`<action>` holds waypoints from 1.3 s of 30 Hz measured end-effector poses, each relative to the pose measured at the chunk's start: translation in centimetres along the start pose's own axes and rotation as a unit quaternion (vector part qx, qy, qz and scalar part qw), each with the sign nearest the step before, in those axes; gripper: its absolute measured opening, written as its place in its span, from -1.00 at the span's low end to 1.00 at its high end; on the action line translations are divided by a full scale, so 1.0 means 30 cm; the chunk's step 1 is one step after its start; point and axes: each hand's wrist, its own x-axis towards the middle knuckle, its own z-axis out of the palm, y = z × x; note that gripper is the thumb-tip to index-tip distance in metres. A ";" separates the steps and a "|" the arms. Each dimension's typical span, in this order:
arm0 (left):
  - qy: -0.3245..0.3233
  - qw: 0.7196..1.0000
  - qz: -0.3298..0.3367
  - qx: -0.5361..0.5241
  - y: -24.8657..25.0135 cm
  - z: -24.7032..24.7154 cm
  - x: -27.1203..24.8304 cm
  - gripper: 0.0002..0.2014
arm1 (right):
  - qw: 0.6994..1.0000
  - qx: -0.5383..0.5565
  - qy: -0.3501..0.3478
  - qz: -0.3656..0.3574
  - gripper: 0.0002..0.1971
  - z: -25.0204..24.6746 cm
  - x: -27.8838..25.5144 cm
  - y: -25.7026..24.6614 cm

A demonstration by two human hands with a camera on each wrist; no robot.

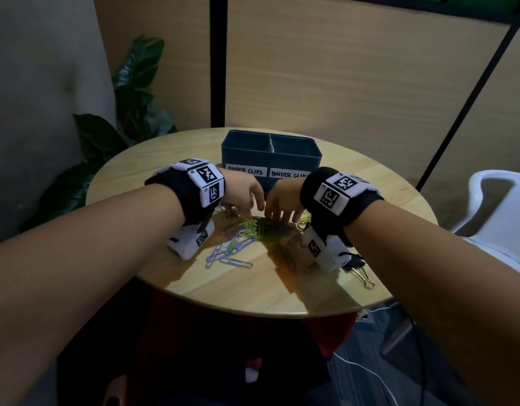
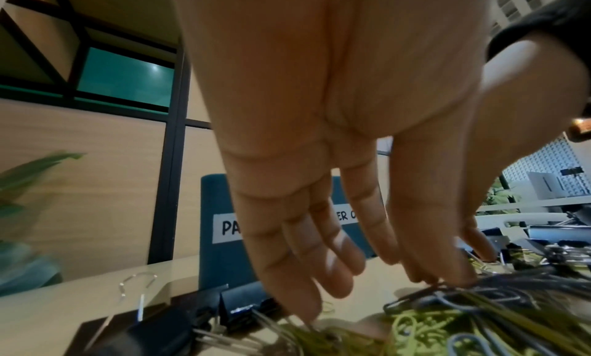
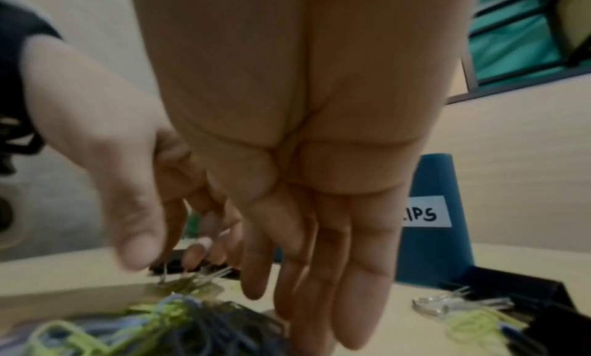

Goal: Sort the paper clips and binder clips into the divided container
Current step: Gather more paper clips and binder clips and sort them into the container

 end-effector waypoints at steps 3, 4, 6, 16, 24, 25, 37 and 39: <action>-0.066 0.996 -0.056 -0.008 -0.007 0.002 -0.050 -0.29 | 0.996 -0.065 0.050 -0.019 -0.62 0.002 -0.026 0.003; -0.088 0.993 -0.074 0.011 -0.008 0.008 -0.068 -0.20 | 0.992 -0.115 0.053 -0.024 -0.55 0.007 -0.035 0.007; -0.105 0.986 -0.094 0.084 -0.014 0.025 -0.091 -0.10 | 0.984 -0.179 0.016 -0.019 -0.38 0.018 -0.044 0.015; 0.033 0.994 -0.065 0.086 0.015 0.074 -0.068 -0.39 | 0.991 -0.117 -0.002 -0.070 -0.47 0.054 -0.001 -0.037; 0.066 0.988 -0.061 0.123 0.024 0.080 -0.028 -0.68 | 0.982 -0.145 0.080 -0.088 -0.62 0.059 0.011 -0.044; 0.071 0.989 -0.064 0.117 0.021 0.079 -0.026 -0.68 | 0.985 -0.142 0.062 -0.074 -0.62 0.053 0.018 -0.044; 0.188 0.973 0.004 -0.137 -0.057 -0.053 -0.004 -0.79 | 0.977 0.026 0.180 -0.109 -0.74 -0.064 0.046 0.020; 0.220 0.966 0.017 -0.135 -0.048 -0.121 0.000 -0.75 | 0.965 0.036 0.230 -0.117 -0.77 -0.124 0.053 0.013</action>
